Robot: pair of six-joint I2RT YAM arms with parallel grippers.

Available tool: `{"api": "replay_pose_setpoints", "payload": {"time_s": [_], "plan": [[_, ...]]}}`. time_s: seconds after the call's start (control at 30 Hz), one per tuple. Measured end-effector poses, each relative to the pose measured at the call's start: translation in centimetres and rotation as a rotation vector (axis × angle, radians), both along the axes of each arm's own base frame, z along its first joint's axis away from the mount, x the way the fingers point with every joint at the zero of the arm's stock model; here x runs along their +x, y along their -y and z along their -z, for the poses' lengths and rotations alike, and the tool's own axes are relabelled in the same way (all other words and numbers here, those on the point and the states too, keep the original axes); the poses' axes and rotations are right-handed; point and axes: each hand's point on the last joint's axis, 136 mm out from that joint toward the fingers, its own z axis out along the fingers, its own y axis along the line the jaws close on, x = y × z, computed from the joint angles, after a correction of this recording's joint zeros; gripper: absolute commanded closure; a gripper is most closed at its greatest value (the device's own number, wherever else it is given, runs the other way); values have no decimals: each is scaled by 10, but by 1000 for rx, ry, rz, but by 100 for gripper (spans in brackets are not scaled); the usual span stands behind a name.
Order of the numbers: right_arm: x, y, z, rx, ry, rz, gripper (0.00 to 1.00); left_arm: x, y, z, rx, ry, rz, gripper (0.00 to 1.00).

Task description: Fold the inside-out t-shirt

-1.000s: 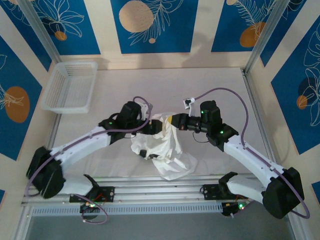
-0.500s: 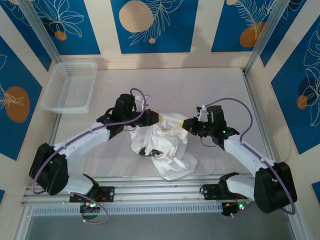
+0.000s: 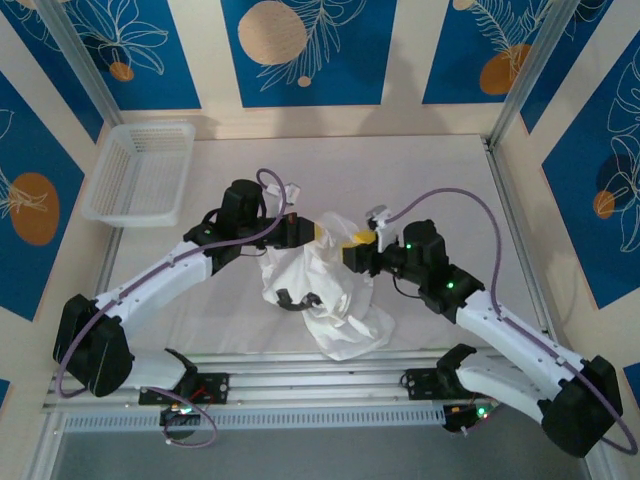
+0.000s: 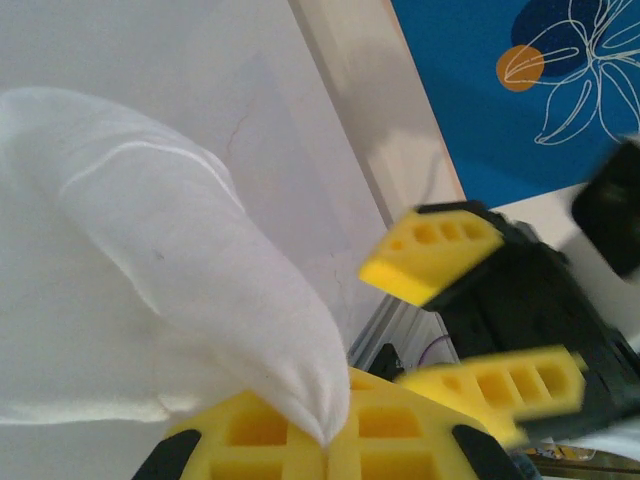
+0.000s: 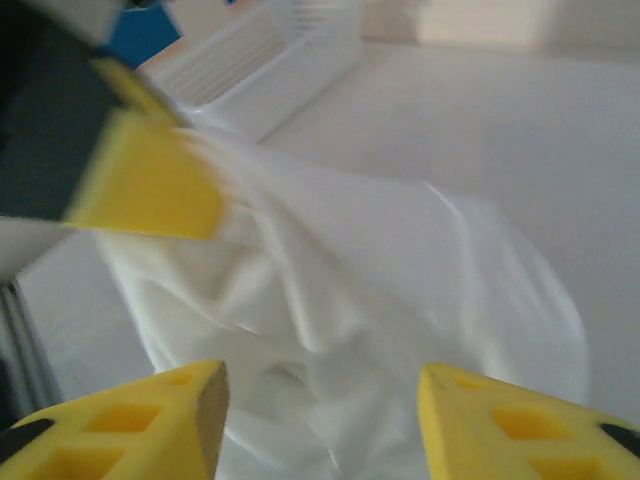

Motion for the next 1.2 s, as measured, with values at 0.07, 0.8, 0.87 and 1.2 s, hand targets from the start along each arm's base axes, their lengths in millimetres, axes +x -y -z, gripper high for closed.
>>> {"api": "replay_pose_setpoints", "payload": {"time_s": [0.07, 0.8, 0.87, 1.2], "plan": [[7, -12, 0, -77, 97, -31, 42, 0, 0, 1, 2, -3, 0, 100], [-25, -21, -60, 280, -122, -360, 100, 37, -37, 46, 280, 73, -52, 56], [-23, -17, -56, 312, -208, -353, 100, 38, -43, 47, 311, 100, -54, 51], [4, -20, -27, 362, -517, -265, 100, -26, -41, -34, 243, 493, 32, 38]]}}
